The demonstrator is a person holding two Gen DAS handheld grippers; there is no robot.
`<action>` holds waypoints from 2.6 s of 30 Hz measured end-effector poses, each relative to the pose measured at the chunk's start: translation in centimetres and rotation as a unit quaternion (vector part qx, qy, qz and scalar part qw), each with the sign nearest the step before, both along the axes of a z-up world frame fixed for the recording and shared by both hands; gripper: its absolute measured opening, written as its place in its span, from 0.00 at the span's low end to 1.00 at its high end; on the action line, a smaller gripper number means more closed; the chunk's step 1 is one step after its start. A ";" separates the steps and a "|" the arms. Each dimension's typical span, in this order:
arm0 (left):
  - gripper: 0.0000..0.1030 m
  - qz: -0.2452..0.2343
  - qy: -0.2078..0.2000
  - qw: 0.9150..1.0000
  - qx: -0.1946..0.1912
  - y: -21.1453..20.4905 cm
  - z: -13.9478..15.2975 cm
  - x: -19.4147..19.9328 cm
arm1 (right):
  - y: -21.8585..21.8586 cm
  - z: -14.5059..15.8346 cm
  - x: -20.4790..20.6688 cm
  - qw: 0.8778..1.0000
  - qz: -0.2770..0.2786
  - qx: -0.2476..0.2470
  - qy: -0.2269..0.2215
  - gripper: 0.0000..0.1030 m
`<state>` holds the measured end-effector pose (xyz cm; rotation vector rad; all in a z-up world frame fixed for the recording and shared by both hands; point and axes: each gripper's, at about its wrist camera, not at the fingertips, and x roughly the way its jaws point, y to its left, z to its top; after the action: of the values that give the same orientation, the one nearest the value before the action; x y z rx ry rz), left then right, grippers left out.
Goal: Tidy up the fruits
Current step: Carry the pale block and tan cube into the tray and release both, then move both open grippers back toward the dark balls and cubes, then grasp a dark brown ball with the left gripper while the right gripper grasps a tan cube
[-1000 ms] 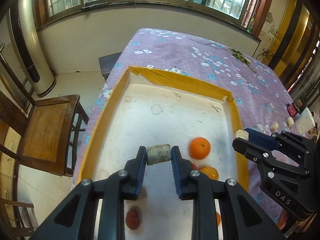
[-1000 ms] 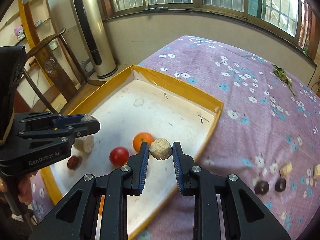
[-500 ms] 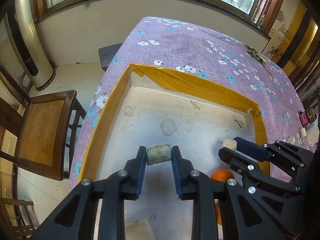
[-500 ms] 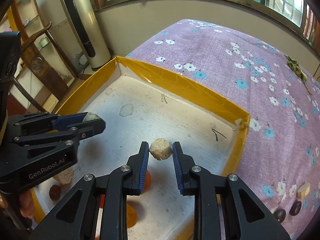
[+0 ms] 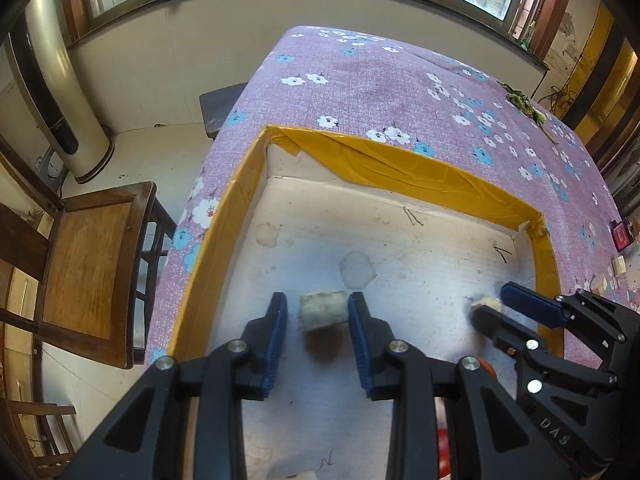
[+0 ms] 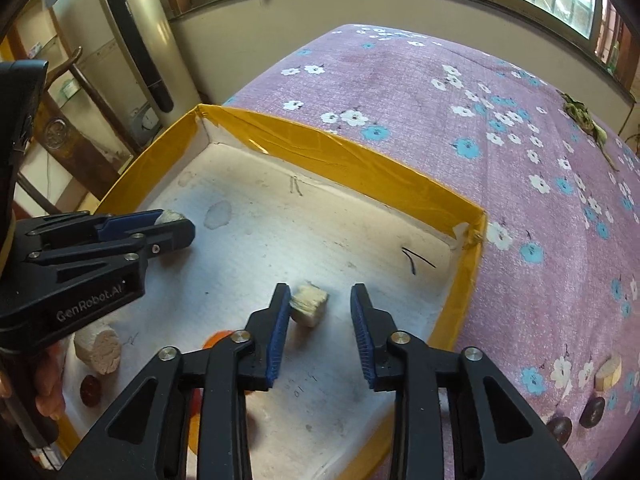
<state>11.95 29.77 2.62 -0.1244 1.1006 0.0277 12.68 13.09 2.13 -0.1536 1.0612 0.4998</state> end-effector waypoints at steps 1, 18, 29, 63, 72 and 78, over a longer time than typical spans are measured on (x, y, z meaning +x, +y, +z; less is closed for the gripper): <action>0.34 -0.001 0.001 1.000 -0.001 0.0 0.0 -0.1 | -0.3 0.2 -0.1 1.000 0.000 0.005 -0.001 0.29; 0.65 0.026 -0.061 0.998 0.022 -0.5 3.1 -6.0 | -5.4 4.6 -7.9 0.997 -0.057 0.046 -0.024 0.52; 0.84 0.016 -0.083 0.996 0.032 -5.5 4.9 -10.4 | -11.9 4.4 -12.4 0.994 -0.091 0.040 -0.033 0.70; 0.86 -0.080 -0.008 0.994 0.072 -24.8 3.0 -9.5 | -24.0 -0.7 0.8 0.997 -0.072 0.010 -0.041 0.47; 0.86 -0.092 -0.006 0.995 0.041 -26.9 1.8 -5.8 | -26.5 0.7 -0.2 0.994 -0.080 0.050 -0.052 0.27; 0.59 -0.133 -0.005 0.990 0.046 -29.6 0.2 -3.4 | -29.3 1.5 -2.4 0.993 -0.092 0.054 -0.054 0.27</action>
<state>8.60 0.12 2.77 0.1043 1.0970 -0.1604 10.27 -16.21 3.60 0.0143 0.9301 0.3768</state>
